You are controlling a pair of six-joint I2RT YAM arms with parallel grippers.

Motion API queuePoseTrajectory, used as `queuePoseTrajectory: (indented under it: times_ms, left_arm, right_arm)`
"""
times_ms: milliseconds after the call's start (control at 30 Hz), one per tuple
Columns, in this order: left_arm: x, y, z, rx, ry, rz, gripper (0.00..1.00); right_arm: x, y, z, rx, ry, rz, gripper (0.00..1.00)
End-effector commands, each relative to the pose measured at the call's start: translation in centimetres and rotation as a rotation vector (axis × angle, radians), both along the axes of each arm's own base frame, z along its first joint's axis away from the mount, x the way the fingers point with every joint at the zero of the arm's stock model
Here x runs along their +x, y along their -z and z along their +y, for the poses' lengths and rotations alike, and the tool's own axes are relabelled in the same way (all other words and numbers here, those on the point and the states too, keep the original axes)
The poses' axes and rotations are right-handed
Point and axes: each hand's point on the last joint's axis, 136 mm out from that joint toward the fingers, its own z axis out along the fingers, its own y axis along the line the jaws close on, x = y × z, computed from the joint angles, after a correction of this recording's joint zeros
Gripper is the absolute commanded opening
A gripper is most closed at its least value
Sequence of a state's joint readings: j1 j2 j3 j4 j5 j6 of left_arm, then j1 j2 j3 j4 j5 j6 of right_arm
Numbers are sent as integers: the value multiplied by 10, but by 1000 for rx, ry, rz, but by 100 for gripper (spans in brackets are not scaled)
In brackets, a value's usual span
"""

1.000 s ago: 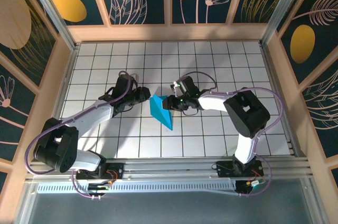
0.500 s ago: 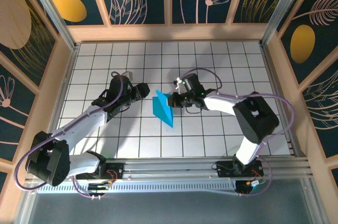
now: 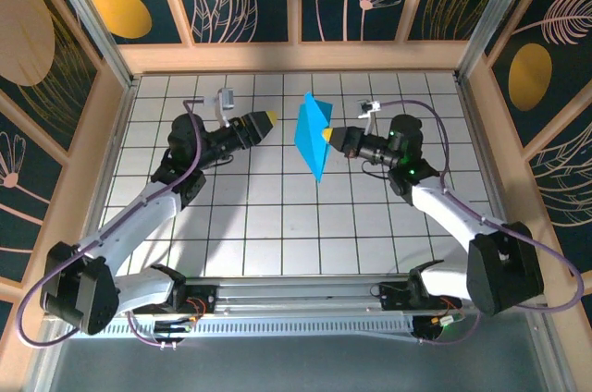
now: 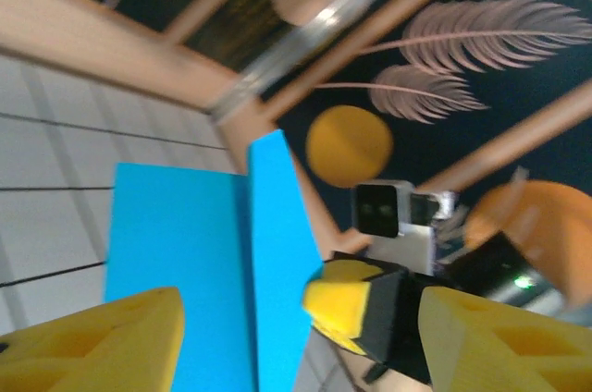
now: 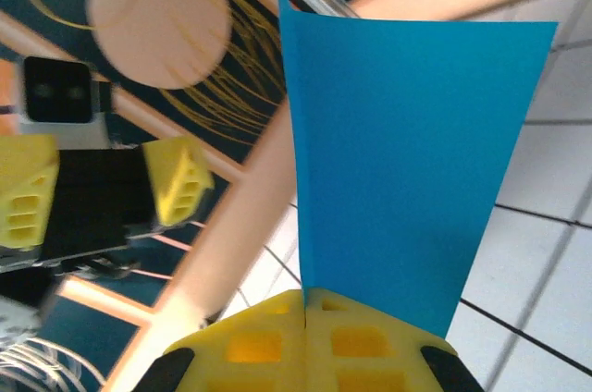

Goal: Fold a paper plane with a square sheet of paper (fold left side to right side)
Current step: Turn over the paper at the center of the table.

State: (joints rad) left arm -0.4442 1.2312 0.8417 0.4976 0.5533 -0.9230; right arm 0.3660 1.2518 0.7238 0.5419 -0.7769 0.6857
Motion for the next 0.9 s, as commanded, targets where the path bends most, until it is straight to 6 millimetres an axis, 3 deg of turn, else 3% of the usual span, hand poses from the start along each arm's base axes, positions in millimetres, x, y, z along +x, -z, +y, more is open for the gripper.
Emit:
queuePoseTrajectory:
  times_ms: [0,200,567,867]
  left_arm:
    - [-18,-42,-19,-105,190,-108,64]
    - [-15,-30,-38,-76,266,-78,56]
    - [-18,-10,-53,-48,315,-41,47]
    - [-11,-2,-49,-4,252,-34,21]
  right_arm:
    - [-25,-38,5,112,-129,-72,0]
    - [-40,-53,10,186,-210,-77,0]
    - [-44,-54,30,202,-290,-56,0]
    - [-43,-50,34,203,-290,-38,0]
